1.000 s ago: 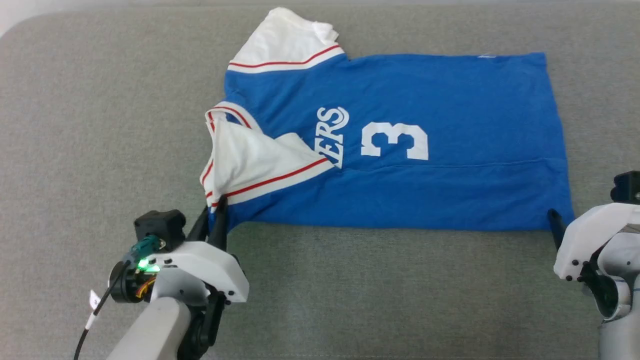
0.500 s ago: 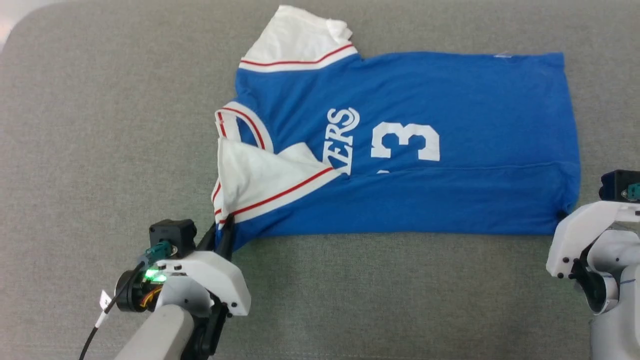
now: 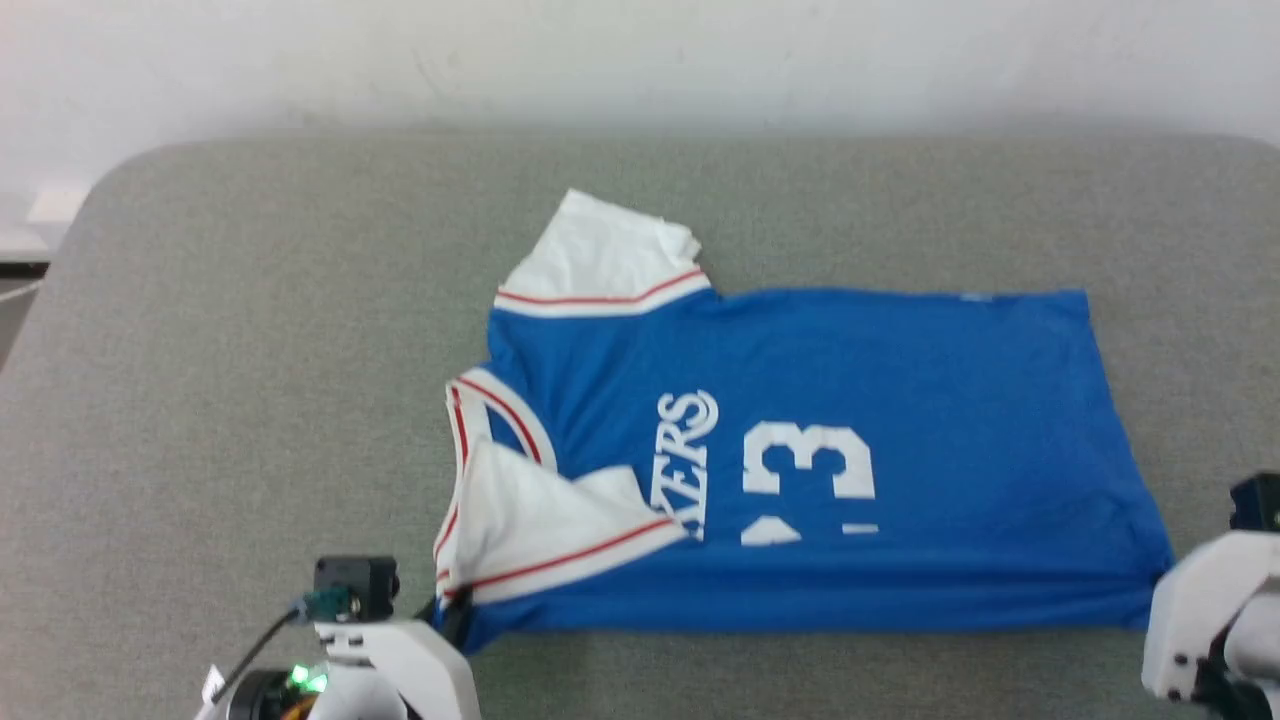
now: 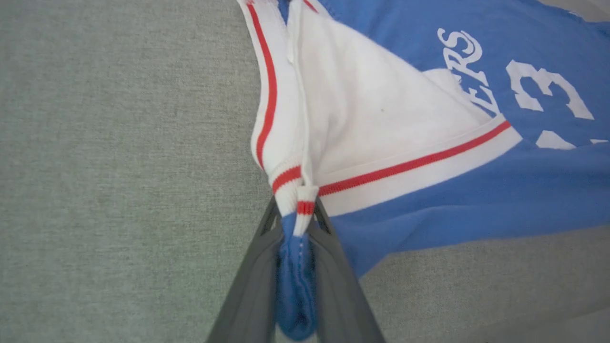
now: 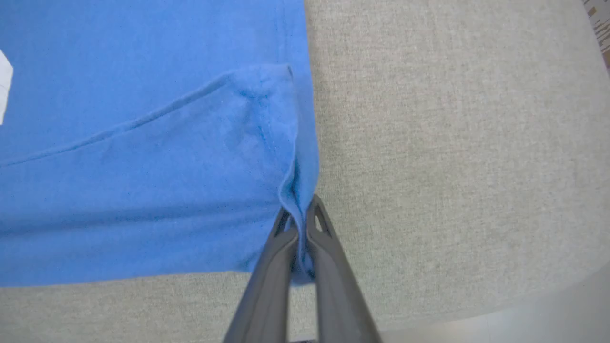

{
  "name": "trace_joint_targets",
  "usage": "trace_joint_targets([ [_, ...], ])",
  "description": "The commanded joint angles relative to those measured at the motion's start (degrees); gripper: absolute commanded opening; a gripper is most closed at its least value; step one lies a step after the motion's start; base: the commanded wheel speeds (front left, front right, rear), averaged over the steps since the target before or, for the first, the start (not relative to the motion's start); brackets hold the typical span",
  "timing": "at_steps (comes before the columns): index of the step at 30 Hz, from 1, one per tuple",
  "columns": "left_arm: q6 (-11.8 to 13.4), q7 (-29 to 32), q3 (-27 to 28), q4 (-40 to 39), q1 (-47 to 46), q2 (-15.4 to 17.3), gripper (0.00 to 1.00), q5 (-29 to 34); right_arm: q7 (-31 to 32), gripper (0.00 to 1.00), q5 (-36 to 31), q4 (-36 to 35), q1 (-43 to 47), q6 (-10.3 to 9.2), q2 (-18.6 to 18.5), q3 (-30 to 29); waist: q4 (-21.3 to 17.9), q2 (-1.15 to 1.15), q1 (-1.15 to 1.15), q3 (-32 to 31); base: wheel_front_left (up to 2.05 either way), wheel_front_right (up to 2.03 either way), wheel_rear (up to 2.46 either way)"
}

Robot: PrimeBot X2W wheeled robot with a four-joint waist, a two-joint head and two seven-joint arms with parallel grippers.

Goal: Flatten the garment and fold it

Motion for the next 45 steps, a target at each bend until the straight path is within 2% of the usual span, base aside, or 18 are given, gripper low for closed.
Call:
trace_joint_targets([
  [1, -0.1, 0.4, 0.0, -0.1, 1.3, 1.0, 0.0, -0.3, 0.6, 0.0, 0.5, -1.0, 1.7, -0.16, -0.5, -0.5, -0.3, 0.0, 0.01, -1.8, 0.0, 0.0, 0.0],
  [8, -1.0, 0.0, -1.3, 1.6, 2.9, -0.8, 0.0, -1.3, -0.1, 0.0, 2.8, 0.2, 5.3, -0.16, 0.7, -1.1, -0.4, 0.0, 0.01, -0.6, 0.0, 0.0, 0.0],
  [9, -1.1, -0.4, -1.3, 2.2, 2.7, -1.2, 0.14, -1.3, -0.9, 0.6, 2.9, 0.9, 5.2, -0.16, 0.7, -1.0, -0.4, 0.0, 0.01, -0.5, 0.0, 0.0, 0.0],
  [10, -1.4, -0.9, -1.5, 2.7, 2.4, -1.4, 0.8, -1.2, -1.9, 1.0, 3.1, 1.4, 5.0, -0.16, 0.8, -1.2, -0.4, 0.0, 0.01, -0.3, 0.0, 0.0, 0.0],
  [11, -1.7, -1.5, -1.5, 3.2, 2.1, -1.7, 1.0, -1.2, -3.0, 1.0, 3.1, 2.0, 4.6, -0.16, 0.8, -1.0, -0.4, 0.0, 0.01, -0.2, 0.0, 0.0, 0.0],
  [18, -4.1, -11.1, 1.4, 3.4, 0.5, -2.9, 1.0, -1.3, -14.0, 1.0, 4.1, 2.0, 1.2, -0.16, -0.4, 1.7, -1.0, 0.0, 0.01, -1.0, 0.0, 0.0, 0.0],
  [23, -4.6, -20.3, 4.5, 0.8, -0.7, -2.7, 1.0, 1.1, -25.6, 1.0, 4.1, -2.6, -0.1, -0.16, -1.5, 5.5, -1.5, 0.0, 0.01, -1.9, 0.0, 0.0, 0.0],
  [28, -5.4, -22.2, 8.3, -5.3, -1.5, -4.0, 1.0, 6.9, -35.9, 1.0, 4.4, -6.9, 0.9, -0.16, 0.9, 6.3, -2.4, 0.0, 0.01, -1.9, 0.0, 0.0, 0.0],
  [32, -6.8, -22.3, 11.2, -10.7, -0.9, -5.9, 1.0, 12.6, -40.7, 1.0, 3.5, -9.7, 1.9, -0.16, 2.2, 7.9, -4.0, 0.0, 0.01, -1.0, 0.0, 0.0, 0.0],
  [37, -8.8, -20.8, 10.2, -9.8, -4.9, -3.2, 1.0, 16.5, -41.7, 1.0, 3.1, -12.2, 1.8, -0.16, 3.3, 10.4, -7.0, 0.0, 0.01, 2.2, 0.0, 0.0, 0.0],
  [41, -11.4, -11.7, 9.4, -6.7, -12.3, 0.9, 1.0, 17.2, -40.7, 1.0, 4.5, -13.6, 0.6, -0.16, 3.9, 12.0, -10.2, 0.0, 0.01, 6.3, 0.0, 0.0, 0.0],
  [45, -13.0, -2.2, 10.4, -5.1, -20.1, 4.1, 1.0, 16.0, -40.8, 1.0, 5.7, -14.6, -1.1, -0.16, 4.2, 12.8, -13.8, 0.0, 0.01, 10.6, 0.0, 0.0, 0.0],
])
